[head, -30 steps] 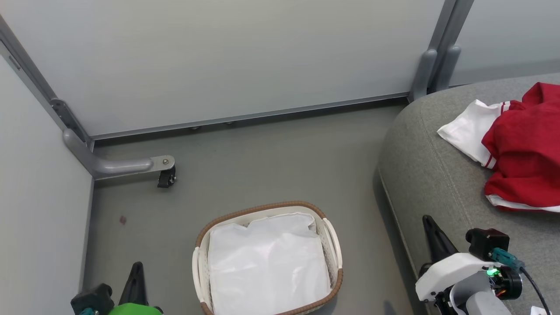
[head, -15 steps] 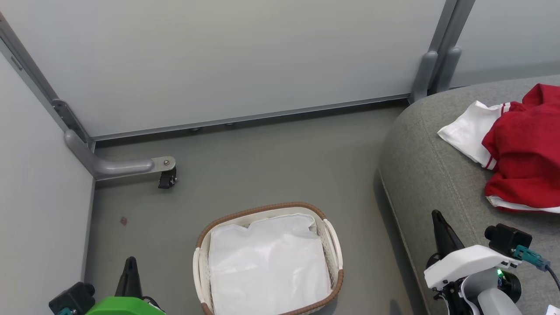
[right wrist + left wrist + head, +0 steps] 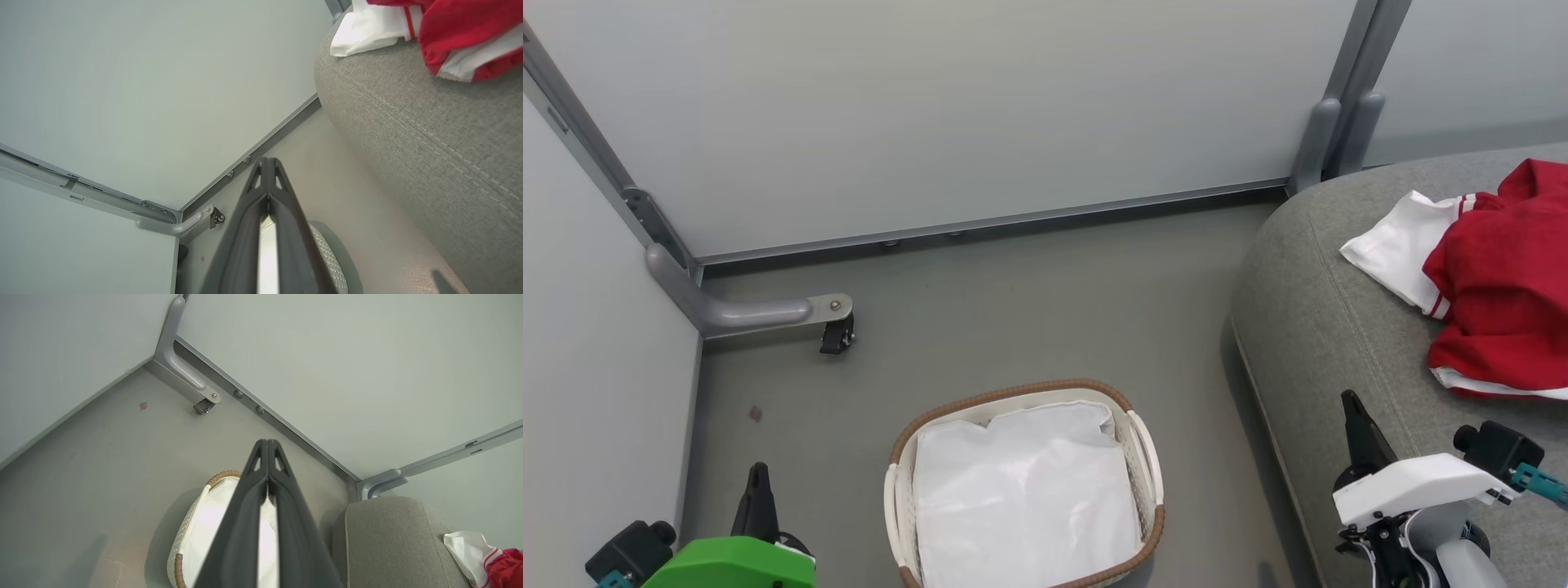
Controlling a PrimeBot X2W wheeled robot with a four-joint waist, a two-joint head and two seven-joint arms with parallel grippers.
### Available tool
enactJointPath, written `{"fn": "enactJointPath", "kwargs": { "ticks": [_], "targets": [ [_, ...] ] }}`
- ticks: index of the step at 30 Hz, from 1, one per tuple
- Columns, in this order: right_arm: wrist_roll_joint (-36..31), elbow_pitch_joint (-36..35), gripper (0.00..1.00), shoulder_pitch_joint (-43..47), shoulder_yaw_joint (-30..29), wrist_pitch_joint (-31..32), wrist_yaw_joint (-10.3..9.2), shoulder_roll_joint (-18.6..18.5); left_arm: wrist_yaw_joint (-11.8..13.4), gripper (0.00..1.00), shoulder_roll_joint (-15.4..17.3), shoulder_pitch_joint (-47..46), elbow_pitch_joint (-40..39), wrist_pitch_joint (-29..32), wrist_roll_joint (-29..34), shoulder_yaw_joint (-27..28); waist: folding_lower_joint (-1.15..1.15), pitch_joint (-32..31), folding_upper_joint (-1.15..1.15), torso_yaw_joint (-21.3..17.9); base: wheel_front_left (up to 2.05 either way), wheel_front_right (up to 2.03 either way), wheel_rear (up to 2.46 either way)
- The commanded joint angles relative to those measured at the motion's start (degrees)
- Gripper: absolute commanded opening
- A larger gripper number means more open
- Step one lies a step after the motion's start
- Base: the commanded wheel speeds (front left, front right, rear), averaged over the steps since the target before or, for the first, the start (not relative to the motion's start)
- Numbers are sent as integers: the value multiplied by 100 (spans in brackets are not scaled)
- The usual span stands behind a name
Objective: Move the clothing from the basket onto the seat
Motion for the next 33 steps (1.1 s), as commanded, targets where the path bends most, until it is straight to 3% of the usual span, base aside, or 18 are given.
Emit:
{"fn": "enactJointPath", "kwargs": {
  "ticks": [1,33],
  "targets": [
    [206,-112,0,-30,-39,56,-1,-34,-28,0,34,-162,-101,36,-183,24,0,-3,0,1,0,0,0],
    [2311,-486,0,81,-270,620,-3,-54,-49,0,49,-320,-488,606,-2264,162,0,-65,0,31,0,0,0]
  ]
}}
